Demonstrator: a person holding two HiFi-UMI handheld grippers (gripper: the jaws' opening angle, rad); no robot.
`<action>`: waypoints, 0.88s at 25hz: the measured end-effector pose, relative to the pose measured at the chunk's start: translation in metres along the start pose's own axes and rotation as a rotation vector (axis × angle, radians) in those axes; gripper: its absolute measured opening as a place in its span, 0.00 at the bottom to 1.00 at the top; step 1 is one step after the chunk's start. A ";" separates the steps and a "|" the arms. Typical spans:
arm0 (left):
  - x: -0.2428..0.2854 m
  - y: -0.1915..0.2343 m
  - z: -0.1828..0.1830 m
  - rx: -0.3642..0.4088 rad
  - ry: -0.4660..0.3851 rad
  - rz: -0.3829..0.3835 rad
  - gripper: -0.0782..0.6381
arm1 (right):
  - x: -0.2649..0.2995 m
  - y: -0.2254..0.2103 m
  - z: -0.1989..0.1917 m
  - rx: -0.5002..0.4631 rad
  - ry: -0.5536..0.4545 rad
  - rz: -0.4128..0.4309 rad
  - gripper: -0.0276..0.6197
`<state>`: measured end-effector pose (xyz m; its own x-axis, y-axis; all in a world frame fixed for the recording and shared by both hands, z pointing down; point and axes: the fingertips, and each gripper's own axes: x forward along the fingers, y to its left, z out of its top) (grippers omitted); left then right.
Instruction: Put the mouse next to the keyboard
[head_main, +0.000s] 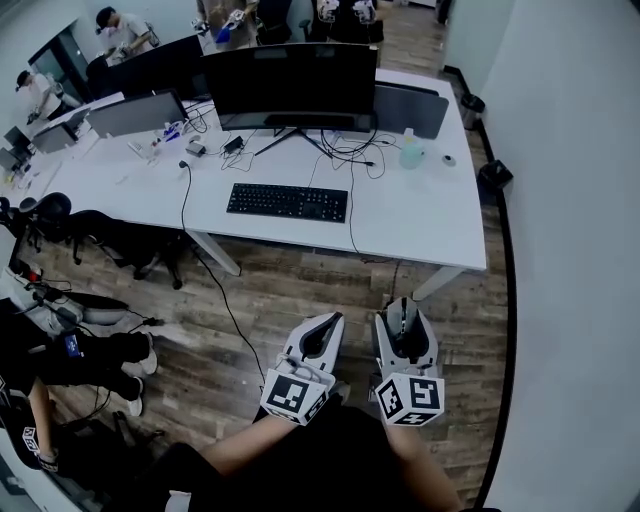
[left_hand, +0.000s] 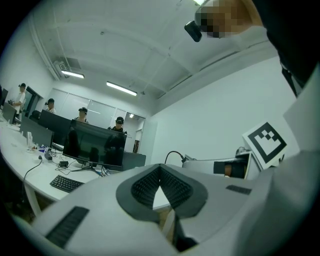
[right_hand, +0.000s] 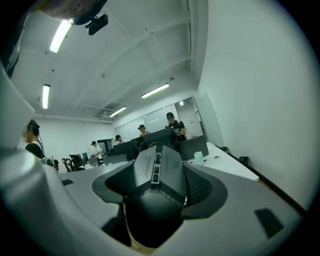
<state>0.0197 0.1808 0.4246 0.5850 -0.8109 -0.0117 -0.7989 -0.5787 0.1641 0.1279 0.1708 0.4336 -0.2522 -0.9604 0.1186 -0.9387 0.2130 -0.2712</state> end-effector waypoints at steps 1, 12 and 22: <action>0.004 0.002 -0.001 -0.001 0.002 -0.001 0.12 | 0.003 -0.003 0.000 -0.004 0.002 -0.005 0.54; 0.066 0.043 0.001 -0.021 -0.004 -0.006 0.12 | 0.067 -0.022 0.002 0.004 0.045 -0.016 0.54; 0.146 0.115 0.001 -0.070 0.003 -0.050 0.12 | 0.166 -0.037 -0.002 -0.033 0.123 -0.070 0.54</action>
<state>0.0128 -0.0041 0.4409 0.6248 -0.7806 -0.0185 -0.7567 -0.6111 0.2322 0.1203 0.0036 0.4649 -0.2108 -0.9441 0.2533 -0.9617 0.1540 -0.2266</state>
